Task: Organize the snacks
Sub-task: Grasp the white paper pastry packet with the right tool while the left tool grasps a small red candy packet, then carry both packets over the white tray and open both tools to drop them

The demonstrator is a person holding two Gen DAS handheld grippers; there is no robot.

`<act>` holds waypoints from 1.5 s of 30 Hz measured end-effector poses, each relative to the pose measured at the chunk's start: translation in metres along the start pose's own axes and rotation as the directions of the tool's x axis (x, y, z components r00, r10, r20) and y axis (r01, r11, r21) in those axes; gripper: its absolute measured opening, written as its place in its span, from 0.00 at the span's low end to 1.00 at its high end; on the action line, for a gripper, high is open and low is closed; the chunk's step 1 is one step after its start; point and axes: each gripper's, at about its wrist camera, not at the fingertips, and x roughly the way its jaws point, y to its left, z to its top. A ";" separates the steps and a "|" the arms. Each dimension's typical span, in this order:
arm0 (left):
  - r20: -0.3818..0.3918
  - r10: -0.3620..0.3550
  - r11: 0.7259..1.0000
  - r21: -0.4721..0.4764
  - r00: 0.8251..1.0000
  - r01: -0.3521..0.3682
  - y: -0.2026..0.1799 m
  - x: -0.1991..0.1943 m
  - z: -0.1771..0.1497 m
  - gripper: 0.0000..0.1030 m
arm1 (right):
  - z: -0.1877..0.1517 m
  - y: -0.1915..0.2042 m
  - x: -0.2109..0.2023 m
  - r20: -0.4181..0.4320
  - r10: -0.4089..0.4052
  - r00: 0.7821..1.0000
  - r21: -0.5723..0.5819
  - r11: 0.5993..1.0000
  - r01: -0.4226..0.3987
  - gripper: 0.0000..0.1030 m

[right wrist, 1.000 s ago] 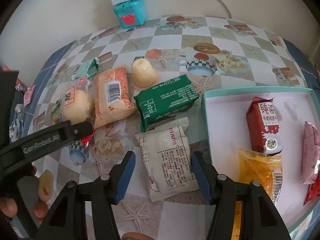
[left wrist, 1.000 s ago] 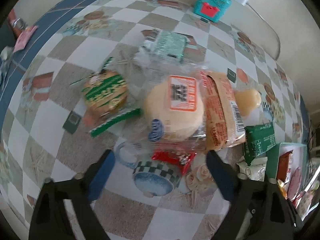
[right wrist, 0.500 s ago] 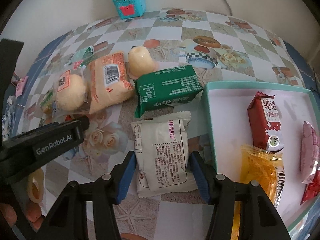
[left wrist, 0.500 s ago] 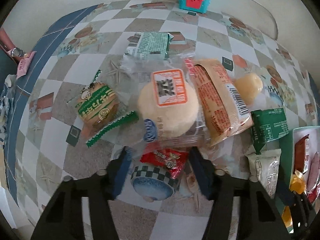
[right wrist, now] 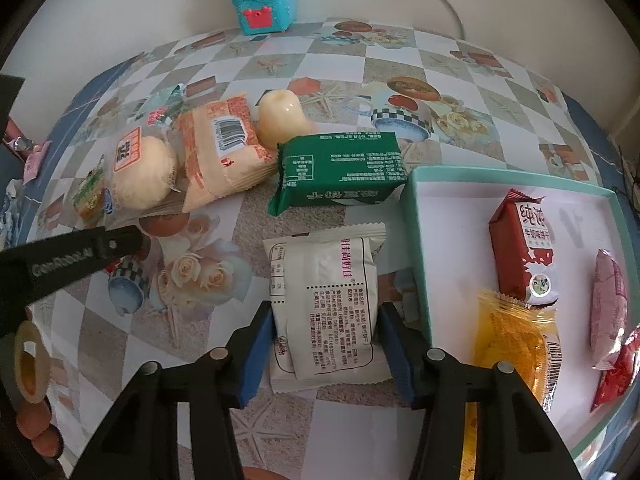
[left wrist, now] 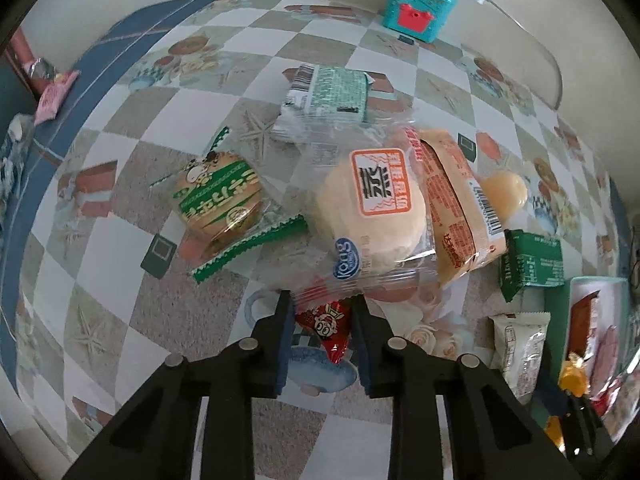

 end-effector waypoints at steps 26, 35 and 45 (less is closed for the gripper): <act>0.085 -0.011 0.996 -0.086 0.996 0.019 0.059 -0.080 -0.038 0.26 | 0.006 -0.010 -0.061 0.119 0.076 0.990 0.040 0.996 -0.082 0.52; 0.149 0.002 0.996 -0.093 0.989 0.012 0.057 -0.106 -0.045 0.26 | 0.004 -0.024 -0.085 0.168 0.058 0.984 0.076 0.995 -0.071 0.52; 0.200 -0.053 0.998 -0.010 0.978 0.056 0.020 -0.129 -0.053 0.26 | -0.001 -0.076 -0.090 0.157 -0.019 0.987 0.196 0.981 -0.013 0.52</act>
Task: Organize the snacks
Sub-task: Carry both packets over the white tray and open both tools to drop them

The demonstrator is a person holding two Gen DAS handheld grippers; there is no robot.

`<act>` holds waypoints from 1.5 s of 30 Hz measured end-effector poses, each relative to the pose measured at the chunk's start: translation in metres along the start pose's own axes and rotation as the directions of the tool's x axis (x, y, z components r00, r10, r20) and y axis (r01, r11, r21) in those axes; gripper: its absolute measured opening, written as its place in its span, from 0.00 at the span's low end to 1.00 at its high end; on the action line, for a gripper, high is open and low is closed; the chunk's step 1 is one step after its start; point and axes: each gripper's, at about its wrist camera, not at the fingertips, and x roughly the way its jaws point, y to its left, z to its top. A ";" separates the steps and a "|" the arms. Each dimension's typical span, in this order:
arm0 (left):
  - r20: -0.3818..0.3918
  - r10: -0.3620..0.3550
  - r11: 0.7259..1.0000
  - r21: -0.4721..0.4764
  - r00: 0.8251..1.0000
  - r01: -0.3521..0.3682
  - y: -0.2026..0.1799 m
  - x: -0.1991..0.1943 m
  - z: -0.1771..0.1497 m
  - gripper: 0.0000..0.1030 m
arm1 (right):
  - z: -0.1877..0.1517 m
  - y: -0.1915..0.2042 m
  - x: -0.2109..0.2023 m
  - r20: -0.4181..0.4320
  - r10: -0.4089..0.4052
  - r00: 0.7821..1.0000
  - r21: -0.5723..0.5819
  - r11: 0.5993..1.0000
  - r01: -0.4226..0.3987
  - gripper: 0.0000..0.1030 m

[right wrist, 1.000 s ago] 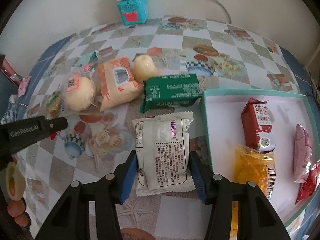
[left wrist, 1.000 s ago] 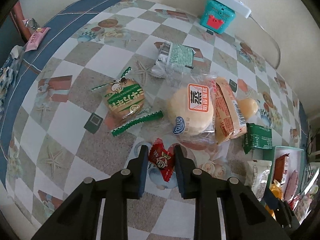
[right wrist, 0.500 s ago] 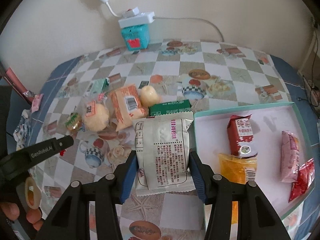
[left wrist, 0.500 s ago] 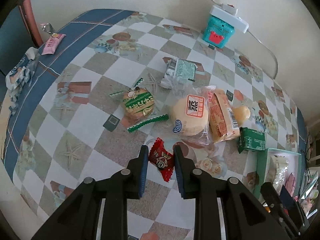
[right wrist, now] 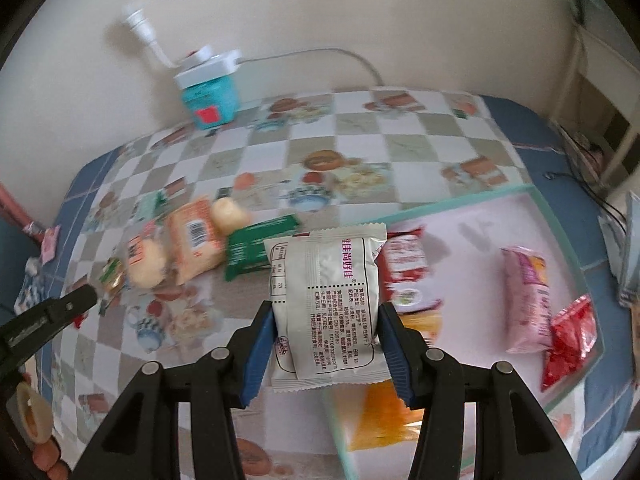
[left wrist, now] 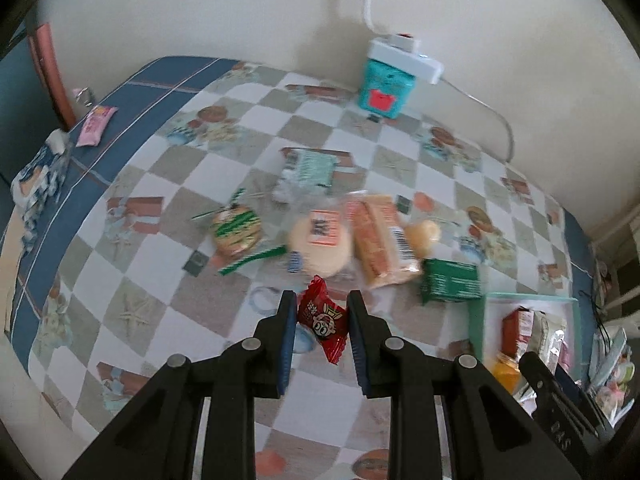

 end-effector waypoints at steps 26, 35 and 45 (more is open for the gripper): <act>-0.102 -0.226 0.930 0.274 0.969 0.246 -0.152 0.016 -0.028 0.26 | -0.009 -0.133 -0.001 -0.051 -0.148 0.988 0.281 0.947 0.156 0.53; -0.168 -0.247 0.910 0.297 0.954 0.288 -0.179 0.048 -0.036 0.26 | -0.008 -0.125 0.017 -0.078 -0.130 0.988 0.251 0.957 0.146 0.53; -0.191 -0.235 0.916 0.284 0.953 0.282 -0.178 0.058 -0.036 0.53 | -0.009 -0.124 0.028 -0.108 -0.120 0.987 0.251 0.957 0.143 0.56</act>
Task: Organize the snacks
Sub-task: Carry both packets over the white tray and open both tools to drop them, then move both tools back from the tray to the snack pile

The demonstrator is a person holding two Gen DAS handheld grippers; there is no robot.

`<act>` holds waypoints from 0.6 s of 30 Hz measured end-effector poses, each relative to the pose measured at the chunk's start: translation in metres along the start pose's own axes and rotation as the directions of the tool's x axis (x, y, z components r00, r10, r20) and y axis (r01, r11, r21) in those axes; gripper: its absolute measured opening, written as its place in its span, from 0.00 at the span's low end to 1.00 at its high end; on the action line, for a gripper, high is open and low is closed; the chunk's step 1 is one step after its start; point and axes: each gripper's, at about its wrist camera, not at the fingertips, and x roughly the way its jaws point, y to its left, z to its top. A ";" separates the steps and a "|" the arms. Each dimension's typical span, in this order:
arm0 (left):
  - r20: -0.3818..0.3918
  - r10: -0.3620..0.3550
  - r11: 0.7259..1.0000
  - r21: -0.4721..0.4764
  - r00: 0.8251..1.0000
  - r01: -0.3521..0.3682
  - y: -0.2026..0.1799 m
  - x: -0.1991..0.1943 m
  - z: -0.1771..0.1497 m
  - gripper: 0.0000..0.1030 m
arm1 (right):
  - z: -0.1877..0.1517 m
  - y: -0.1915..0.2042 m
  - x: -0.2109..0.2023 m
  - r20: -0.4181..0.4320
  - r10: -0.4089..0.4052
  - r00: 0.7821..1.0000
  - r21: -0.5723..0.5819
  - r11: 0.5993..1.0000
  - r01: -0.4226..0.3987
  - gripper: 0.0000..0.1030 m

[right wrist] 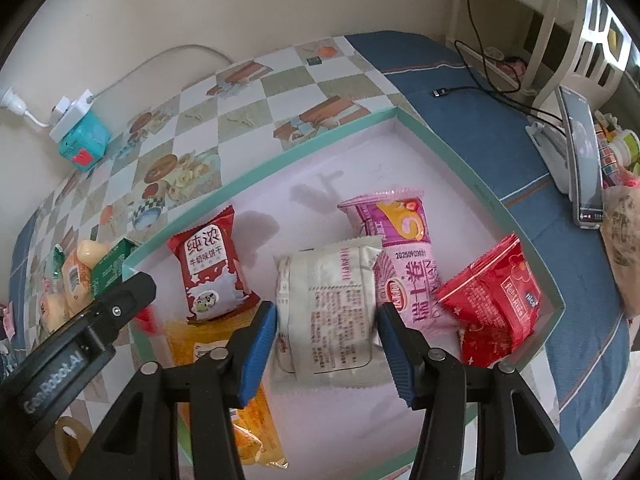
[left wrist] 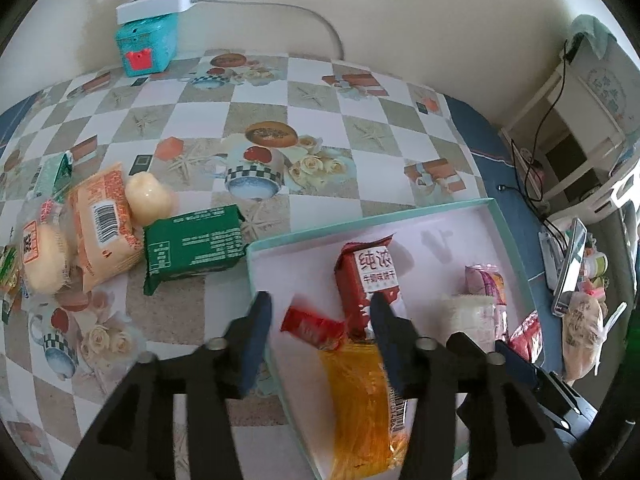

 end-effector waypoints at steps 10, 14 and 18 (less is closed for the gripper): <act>-0.015 0.152 0.982 -0.111 0.988 -0.153 0.043 -0.019 -0.001 0.85 | 0.000 0.000 -0.004 0.014 -0.029 0.999 0.002 1.000 0.029 0.75; -0.040 0.220 0.957 -0.188 0.975 -0.223 0.073 -0.025 -0.005 0.90 | 0.000 0.007 -0.005 0.025 -0.031 0.999 -0.014 0.999 0.031 0.88; -0.050 0.261 0.926 -0.269 0.964 -0.265 0.100 -0.035 -0.010 0.91 | -0.002 0.015 -0.006 0.033 -0.037 0.999 -0.032 0.999 0.038 0.90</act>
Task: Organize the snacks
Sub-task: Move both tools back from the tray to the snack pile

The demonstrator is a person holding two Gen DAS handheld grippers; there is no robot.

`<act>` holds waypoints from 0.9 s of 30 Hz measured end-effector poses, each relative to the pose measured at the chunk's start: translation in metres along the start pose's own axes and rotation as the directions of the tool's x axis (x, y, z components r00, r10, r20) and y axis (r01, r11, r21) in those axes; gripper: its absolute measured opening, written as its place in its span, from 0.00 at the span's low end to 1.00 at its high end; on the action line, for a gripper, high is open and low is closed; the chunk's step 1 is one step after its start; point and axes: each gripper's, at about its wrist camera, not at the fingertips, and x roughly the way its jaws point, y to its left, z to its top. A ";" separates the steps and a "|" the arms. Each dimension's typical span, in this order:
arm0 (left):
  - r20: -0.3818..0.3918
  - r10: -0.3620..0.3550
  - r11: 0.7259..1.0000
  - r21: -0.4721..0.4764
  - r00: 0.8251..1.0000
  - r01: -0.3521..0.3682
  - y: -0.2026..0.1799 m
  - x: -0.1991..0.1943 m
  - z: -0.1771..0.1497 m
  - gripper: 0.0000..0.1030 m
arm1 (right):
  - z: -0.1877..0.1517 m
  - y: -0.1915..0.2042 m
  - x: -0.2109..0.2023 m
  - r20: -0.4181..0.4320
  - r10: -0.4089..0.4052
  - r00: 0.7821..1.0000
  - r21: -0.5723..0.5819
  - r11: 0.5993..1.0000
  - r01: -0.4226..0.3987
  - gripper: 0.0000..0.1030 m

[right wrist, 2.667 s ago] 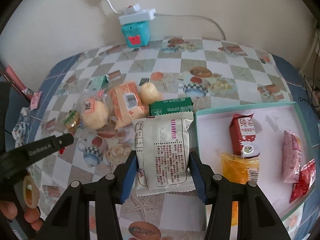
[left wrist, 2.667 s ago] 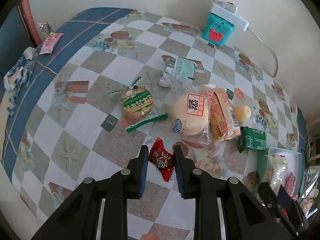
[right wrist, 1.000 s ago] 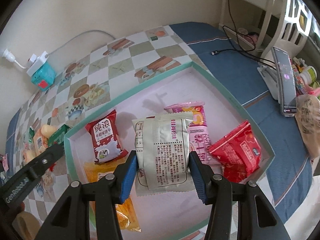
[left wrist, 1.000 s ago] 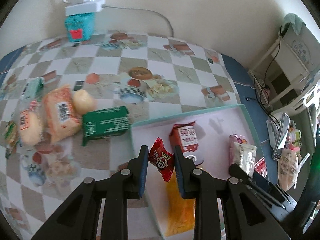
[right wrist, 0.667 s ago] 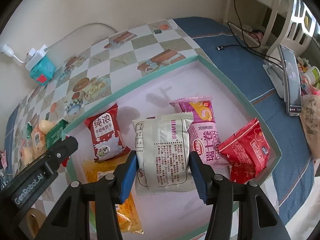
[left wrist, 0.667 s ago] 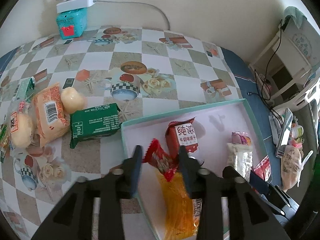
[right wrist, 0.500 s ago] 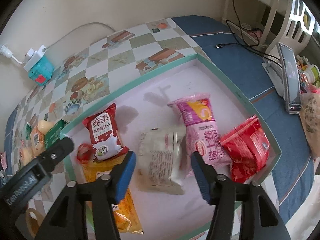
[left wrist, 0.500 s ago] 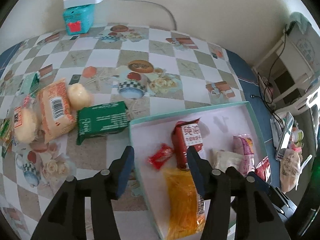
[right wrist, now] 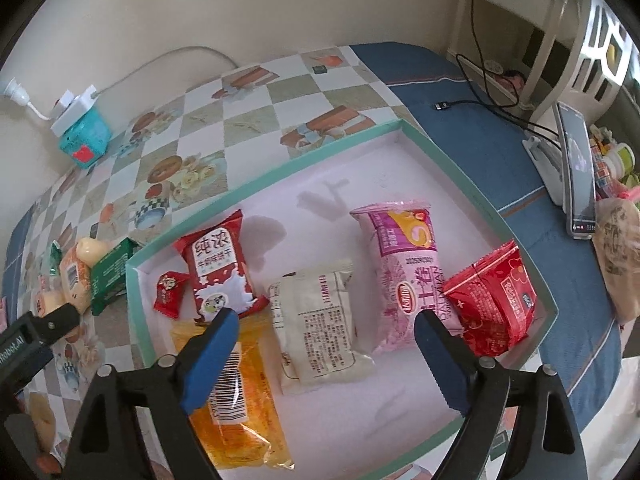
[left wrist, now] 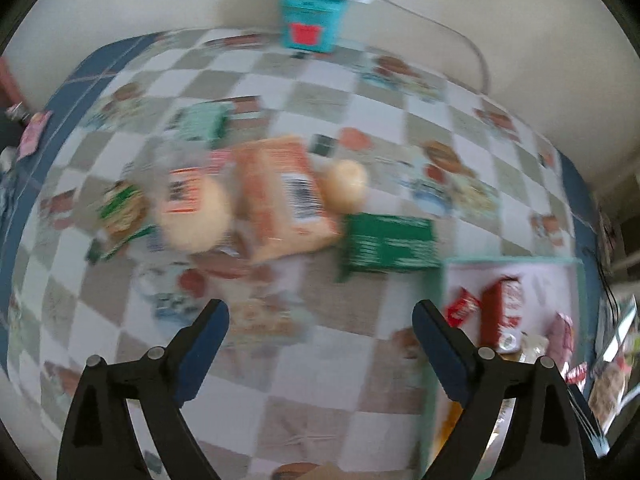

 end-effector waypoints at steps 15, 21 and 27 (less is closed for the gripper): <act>0.048 0.124 0.975 -0.191 0.991 -0.113 0.102 -0.025 0.011 0.91 | -0.011 0.067 -0.010 0.031 0.087 0.996 -0.130 0.988 -0.082 1.00; 0.053 0.158 0.954 -0.267 0.986 -0.138 0.141 -0.032 0.012 0.91 | -0.021 0.100 -0.014 0.028 0.101 0.994 -0.203 0.975 -0.093 1.00; 0.043 0.184 0.933 -0.323 0.982 -0.161 0.172 -0.033 0.009 0.91 | -0.030 0.128 -0.017 0.028 0.135 0.990 -0.251 0.960 -0.124 1.00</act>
